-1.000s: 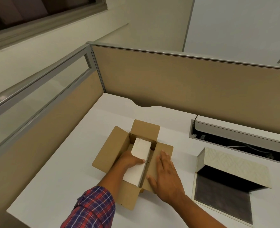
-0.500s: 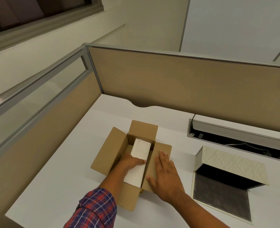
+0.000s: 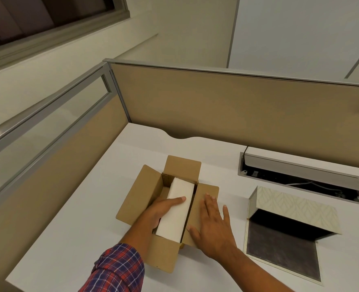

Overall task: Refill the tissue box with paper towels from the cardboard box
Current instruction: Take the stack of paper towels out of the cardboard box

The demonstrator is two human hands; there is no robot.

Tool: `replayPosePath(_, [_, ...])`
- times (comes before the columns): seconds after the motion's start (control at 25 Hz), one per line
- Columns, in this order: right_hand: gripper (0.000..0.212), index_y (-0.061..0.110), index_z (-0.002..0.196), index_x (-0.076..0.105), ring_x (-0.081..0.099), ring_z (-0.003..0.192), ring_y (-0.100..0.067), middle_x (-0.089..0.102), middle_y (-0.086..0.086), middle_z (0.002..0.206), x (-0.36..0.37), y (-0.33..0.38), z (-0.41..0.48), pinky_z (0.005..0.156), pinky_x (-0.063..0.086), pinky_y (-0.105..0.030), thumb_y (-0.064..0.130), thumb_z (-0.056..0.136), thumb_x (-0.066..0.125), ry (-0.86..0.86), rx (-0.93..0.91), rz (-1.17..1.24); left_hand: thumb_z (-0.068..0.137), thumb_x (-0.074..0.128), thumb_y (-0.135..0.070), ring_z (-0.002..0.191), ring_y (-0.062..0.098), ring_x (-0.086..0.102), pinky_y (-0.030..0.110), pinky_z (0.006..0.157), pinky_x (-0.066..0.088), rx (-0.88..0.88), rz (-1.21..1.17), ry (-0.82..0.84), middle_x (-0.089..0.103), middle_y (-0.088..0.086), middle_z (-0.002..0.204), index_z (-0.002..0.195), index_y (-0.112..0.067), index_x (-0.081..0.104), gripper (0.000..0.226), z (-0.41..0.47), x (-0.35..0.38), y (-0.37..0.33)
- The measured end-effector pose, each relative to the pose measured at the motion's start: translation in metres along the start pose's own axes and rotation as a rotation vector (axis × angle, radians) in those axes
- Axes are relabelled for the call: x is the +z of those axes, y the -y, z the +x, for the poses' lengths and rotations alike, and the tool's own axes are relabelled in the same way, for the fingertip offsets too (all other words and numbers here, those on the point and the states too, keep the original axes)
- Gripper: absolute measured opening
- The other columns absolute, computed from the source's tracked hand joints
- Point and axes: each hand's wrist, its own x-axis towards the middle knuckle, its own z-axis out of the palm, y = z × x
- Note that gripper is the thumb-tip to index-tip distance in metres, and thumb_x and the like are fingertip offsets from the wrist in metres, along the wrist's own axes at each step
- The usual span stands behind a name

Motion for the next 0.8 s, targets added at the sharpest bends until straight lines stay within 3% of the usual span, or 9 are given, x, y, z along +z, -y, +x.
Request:
replayPosePath(0.12, [0.096,0.012,0.166,0.000,-0.011,0.162,-0.027,-0.012,-0.011,0.175,-0.004,0.002,0.000,0.121,-0.019,-0.056,0.070,0.095,0.025,0.021,0.021,-0.026,0.066,0.095,-0.057,0.086,0.023,0.084,0.037,0.074,0.065,0.021,-0.015,0.016,0.087,0.002,0.093,0.112,-0.019,0.076,0.063,-0.001,-0.003,0.000])
replayPosePath(0.4, [0.093,0.010,0.166,0.001,-0.007,0.163,-0.028,-0.007,-0.012,0.176,-0.013,0.008,-0.002,0.120,-0.018,-0.060,0.066,0.097,0.028,0.066,0.035,-0.046,0.061,0.097,-0.059,0.109,0.036,0.079,0.048,0.093,0.062,0.014,-0.127,0.087,0.083,0.015,0.117,0.127,-0.015,0.075,0.083,-0.015,-0.029,-0.005])
replayPosePath(0.56, [0.082,0.011,0.166,0.002,-0.004,0.163,-0.027,-0.003,-0.010,0.176,-0.029,0.014,-0.005,0.123,-0.014,-0.059,0.053,0.102,0.033,0.080,0.038,-0.007,0.059,0.099,-0.056,0.110,0.041,0.077,0.054,0.092,0.063,0.091,-0.258,0.081,0.080,0.021,0.122,0.127,-0.015,0.076,0.083,-0.036,-0.044,-0.011])
replayPosePath(0.68, [0.067,0.014,0.164,0.017,0.014,0.161,-0.022,0.018,-0.005,0.175,-0.053,0.024,-0.008,0.128,-0.004,-0.053,0.036,0.104,0.037,-0.009,0.019,0.156,0.057,0.100,-0.054,0.104,0.044,0.078,0.058,0.089,0.062,0.186,-0.400,0.072,0.079,0.023,0.120,0.125,-0.017,0.078,0.080,-0.056,-0.047,-0.013])
replayPosePath(0.72, [0.061,0.016,0.162,0.025,0.026,0.157,-0.021,0.030,-0.004,0.171,-0.062,0.030,-0.010,0.130,0.005,-0.051,0.036,0.106,0.037,-0.045,0.021,0.280,0.055,0.100,-0.054,0.101,0.044,0.079,0.058,0.087,0.062,0.217,-0.447,0.074,0.079,0.023,0.117,0.123,-0.019,0.079,0.080,-0.063,-0.045,-0.014])
replayPosePath(0.8, [0.056,0.026,0.154,0.036,0.049,0.141,-0.018,0.046,0.005,0.158,-0.086,0.044,-0.018,0.122,0.036,-0.047,0.052,0.105,0.038,-0.060,0.038,0.609,0.052,0.100,-0.056,0.096,0.043,0.080,0.056,0.082,0.063,0.272,-0.526,0.106,0.080,0.023,0.112,0.121,-0.022,0.079,0.079,-0.079,-0.035,-0.015])
